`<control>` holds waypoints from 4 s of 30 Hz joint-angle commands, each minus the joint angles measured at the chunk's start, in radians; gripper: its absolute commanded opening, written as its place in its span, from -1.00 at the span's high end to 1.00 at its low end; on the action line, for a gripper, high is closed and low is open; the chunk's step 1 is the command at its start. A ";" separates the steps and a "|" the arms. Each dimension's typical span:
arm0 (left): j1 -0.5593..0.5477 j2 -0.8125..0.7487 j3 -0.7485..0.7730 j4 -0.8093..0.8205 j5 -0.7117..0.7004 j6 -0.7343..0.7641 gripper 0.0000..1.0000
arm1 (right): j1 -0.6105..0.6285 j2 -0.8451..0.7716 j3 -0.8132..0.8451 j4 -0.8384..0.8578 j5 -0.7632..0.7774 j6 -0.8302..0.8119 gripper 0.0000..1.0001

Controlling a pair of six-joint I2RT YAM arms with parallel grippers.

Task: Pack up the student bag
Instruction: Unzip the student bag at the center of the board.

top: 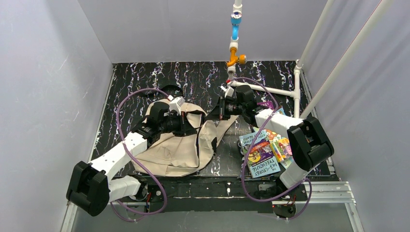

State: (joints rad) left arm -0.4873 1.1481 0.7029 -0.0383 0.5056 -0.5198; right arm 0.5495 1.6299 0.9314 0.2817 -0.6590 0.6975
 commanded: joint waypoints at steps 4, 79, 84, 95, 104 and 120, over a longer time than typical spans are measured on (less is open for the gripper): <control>-0.024 -0.083 -0.064 0.006 0.056 -0.096 1.00 | -0.020 -0.010 0.063 -0.016 0.204 0.113 0.97; -0.097 -0.309 -0.114 -0.343 -0.243 -0.241 1.00 | 0.357 -0.067 0.036 -0.105 0.468 0.195 -0.04; -0.097 -0.321 -0.117 -0.344 -0.242 -0.248 1.00 | 0.365 -0.020 -0.003 0.030 0.449 0.248 0.16; -0.097 -0.325 -0.112 -0.417 -0.336 -0.241 1.00 | 0.362 -0.078 -0.076 -0.019 0.642 0.213 0.97; -0.086 -0.310 -0.118 -0.700 -0.748 -0.415 1.00 | 0.206 -0.120 -0.137 0.000 0.512 0.218 0.97; -0.054 -0.344 -0.120 -0.741 -0.812 -0.374 1.00 | 0.124 -0.168 -0.048 -0.140 0.522 0.040 0.97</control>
State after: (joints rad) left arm -0.5724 0.7658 0.5644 -0.5507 -0.1135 -0.8967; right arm 0.7536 1.5261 0.8410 0.1787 -0.2390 0.8284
